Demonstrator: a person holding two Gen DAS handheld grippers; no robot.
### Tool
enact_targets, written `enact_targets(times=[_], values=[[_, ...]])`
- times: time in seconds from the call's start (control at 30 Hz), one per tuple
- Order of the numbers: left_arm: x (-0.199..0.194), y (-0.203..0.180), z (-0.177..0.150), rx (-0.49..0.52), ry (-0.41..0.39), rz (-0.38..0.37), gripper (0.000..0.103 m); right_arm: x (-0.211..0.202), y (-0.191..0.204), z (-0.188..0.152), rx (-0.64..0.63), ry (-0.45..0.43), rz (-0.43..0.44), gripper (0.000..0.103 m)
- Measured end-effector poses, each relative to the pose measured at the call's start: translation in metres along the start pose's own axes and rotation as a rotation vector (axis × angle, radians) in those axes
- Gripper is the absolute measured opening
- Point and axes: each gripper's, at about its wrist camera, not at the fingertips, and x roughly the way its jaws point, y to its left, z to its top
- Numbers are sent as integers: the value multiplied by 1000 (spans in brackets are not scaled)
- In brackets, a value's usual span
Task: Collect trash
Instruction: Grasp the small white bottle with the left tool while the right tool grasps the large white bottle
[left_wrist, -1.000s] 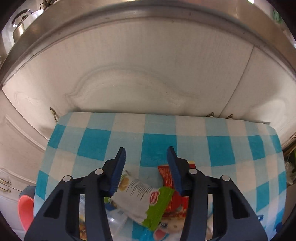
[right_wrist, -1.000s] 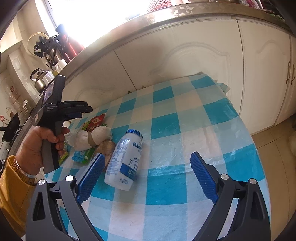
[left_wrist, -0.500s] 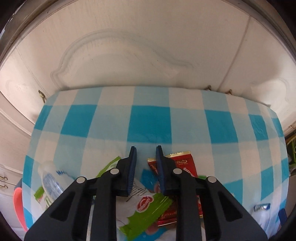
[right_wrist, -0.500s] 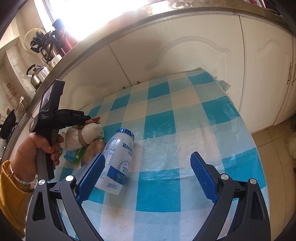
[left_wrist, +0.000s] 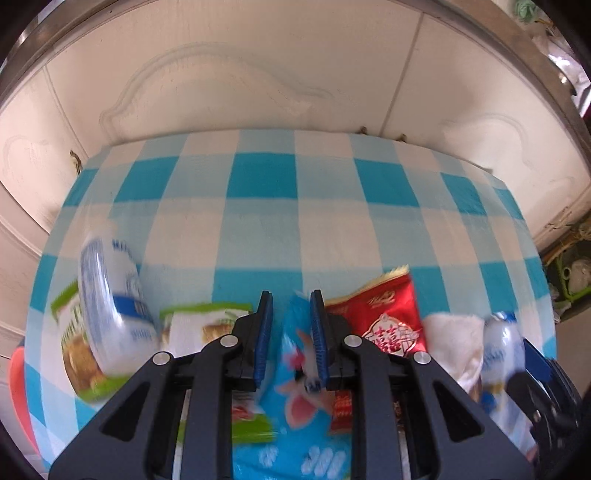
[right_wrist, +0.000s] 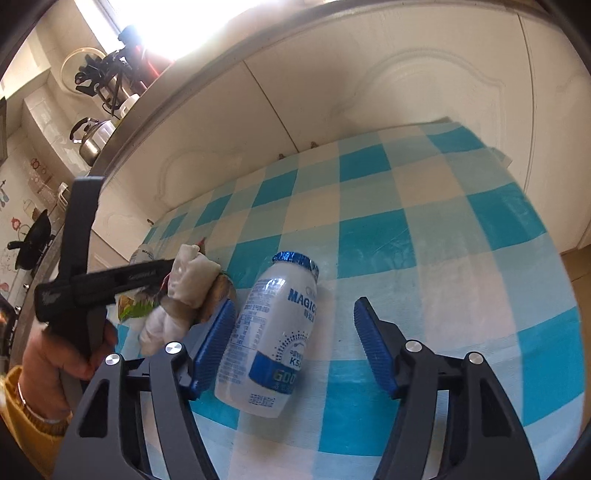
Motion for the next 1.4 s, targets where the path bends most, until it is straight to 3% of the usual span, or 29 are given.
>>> enact_targets(times=[0.07, 0.13, 0.2, 0.67, 0.97, 1.07, 1.13, 1.2, 1.3, 1.4], values=[[-5, 0, -9, -2, -2, -16, 22, 4, 0, -1, 3, 14, 13, 66], [-8, -1, -16, 8, -4, -29, 22, 7, 2, -2, 0, 33, 27, 47], [-13, -3, -25, 25, -8, -31, 22, 9, 8, -5, -19, 46, 26, 44], [-43, -2, -83, 44, -2, -120, 21, -19, 26, -46, -70, 57, 14, 44], [-64, 18, -122, -14, -1, -212, 21, -48, 44, -89, -73, 59, 20, 44], [-67, 31, -128, -44, -19, -250, 32, -52, 50, -95, -82, 60, 8, 45], [-72, 39, -130, -53, -41, -250, 55, -52, 53, -96, -96, 61, -13, 46], [-79, 48, -128, -67, -77, -242, 62, -52, 53, -97, -93, 59, -17, 51], [-94, 66, -119, -96, -149, -210, 82, -54, 52, -97, -90, 50, -22, 65], [-101, 94, -102, -153, -197, -155, 83, -55, 50, -97, -83, 42, -27, 76]])
